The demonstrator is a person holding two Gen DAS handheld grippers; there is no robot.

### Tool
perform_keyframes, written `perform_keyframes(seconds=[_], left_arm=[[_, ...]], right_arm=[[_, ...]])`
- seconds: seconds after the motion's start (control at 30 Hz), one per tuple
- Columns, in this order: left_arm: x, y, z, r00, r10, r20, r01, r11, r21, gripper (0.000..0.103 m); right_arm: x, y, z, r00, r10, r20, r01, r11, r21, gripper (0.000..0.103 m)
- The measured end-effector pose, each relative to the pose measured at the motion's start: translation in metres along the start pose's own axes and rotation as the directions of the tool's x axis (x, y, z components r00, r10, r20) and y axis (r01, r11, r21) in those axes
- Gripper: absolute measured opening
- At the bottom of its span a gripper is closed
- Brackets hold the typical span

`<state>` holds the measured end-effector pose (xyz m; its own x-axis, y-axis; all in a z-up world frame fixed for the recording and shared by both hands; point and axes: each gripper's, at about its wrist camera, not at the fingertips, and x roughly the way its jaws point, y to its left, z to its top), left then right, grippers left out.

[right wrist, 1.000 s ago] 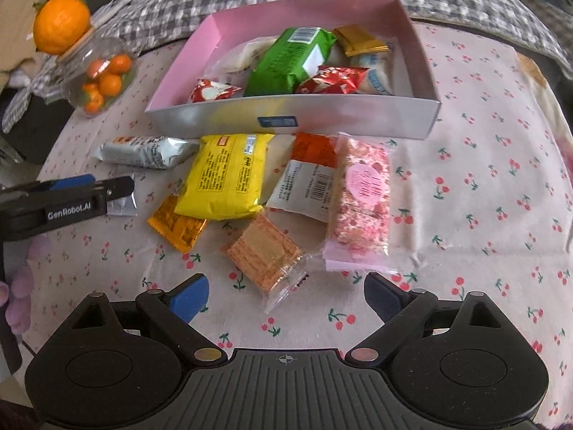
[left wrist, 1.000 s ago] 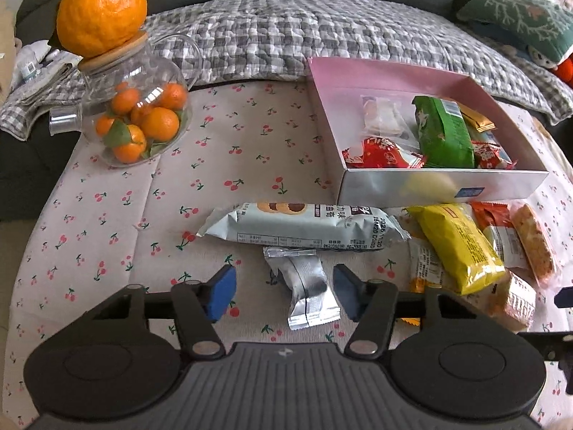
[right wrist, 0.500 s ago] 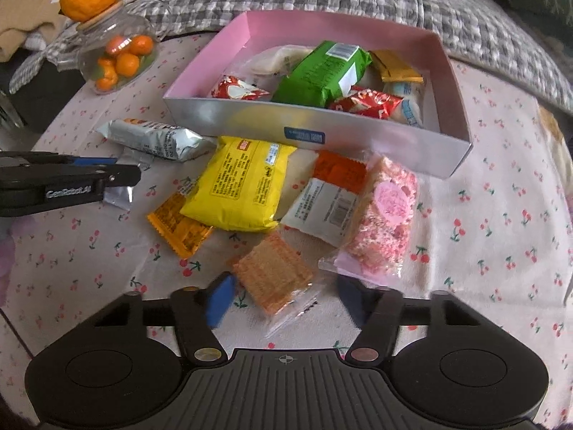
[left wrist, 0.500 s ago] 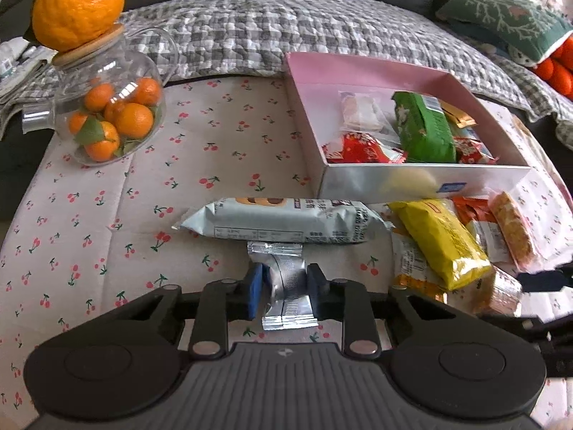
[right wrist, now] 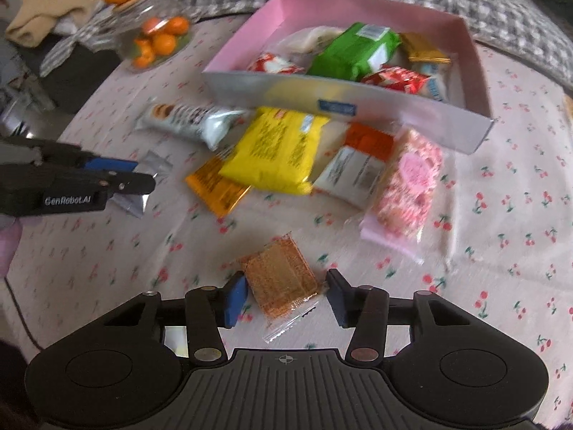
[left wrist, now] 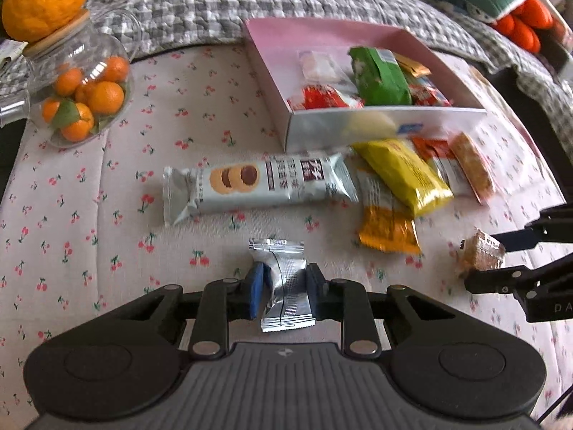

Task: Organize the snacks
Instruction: 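Close left gripper on the silver pack while right gripper closes on the biscuit pack, then carry the silver pack with left gripper while right carries the biscuit pack into the pink box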

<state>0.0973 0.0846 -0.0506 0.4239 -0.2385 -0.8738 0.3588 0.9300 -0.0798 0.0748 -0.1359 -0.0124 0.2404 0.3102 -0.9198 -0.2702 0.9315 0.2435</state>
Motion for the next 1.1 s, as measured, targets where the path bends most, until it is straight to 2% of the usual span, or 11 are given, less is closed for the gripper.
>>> perform_keyframes(seconds=[0.07,0.13,0.2,0.27,0.5,0.53,0.57,0.6,0.73,1.1], left_arm=[[-0.003,0.000,-0.004,1.000,-0.007,0.006,0.007,1.000,0.010,0.026],[-0.005,-0.001,-0.007,0.999,0.006,0.040,-0.007,1.000,0.025,0.030],[-0.008,-0.006,-0.011,0.995,0.042,0.088,-0.046,0.998,0.043,0.043],[-0.008,-0.011,-0.015,0.991,0.052,0.124,-0.059,0.997,0.055,0.050],[0.001,-0.025,-0.019,0.990,0.068,0.121,-0.080,0.992,0.102,0.044],[0.002,-0.024,-0.019,0.991,0.073,0.114,-0.085,0.991,0.100,0.042],[0.003,-0.024,-0.019,0.991,0.075,0.108,-0.086,0.992,0.098,0.035],[0.005,-0.023,-0.019,0.992,0.075,0.100,-0.084,0.992,0.094,0.031],[0.004,-0.020,-0.019,0.993,0.066,0.094,-0.073,0.995,0.074,0.027],[-0.002,-0.019,-0.016,0.994,0.069,0.090,-0.072,0.997,0.025,0.024]], right_arm=[[-0.001,0.001,-0.004,1.000,-0.006,0.004,0.006,1.000,-0.013,0.052],[-0.002,0.002,-0.005,1.000,-0.016,0.013,0.017,1.000,-0.023,0.063],[-0.003,0.003,-0.006,0.999,-0.027,0.029,0.029,0.999,-0.046,0.065],[-0.003,0.006,-0.008,0.998,-0.037,0.048,0.041,0.995,-0.086,0.066],[0.004,0.019,-0.015,0.994,-0.070,0.085,0.088,0.967,-0.240,0.064],[0.004,0.020,-0.014,0.994,-0.069,0.089,0.089,0.966,-0.245,0.062],[0.004,0.020,-0.014,0.994,-0.069,0.089,0.089,0.965,-0.245,0.061],[0.004,0.020,-0.013,0.994,-0.066,0.089,0.086,0.966,-0.244,0.058],[0.004,0.022,-0.011,0.995,-0.043,0.087,0.063,0.966,-0.252,0.033],[0.003,0.017,-0.006,0.996,-0.049,0.074,0.062,0.981,-0.181,0.033]])
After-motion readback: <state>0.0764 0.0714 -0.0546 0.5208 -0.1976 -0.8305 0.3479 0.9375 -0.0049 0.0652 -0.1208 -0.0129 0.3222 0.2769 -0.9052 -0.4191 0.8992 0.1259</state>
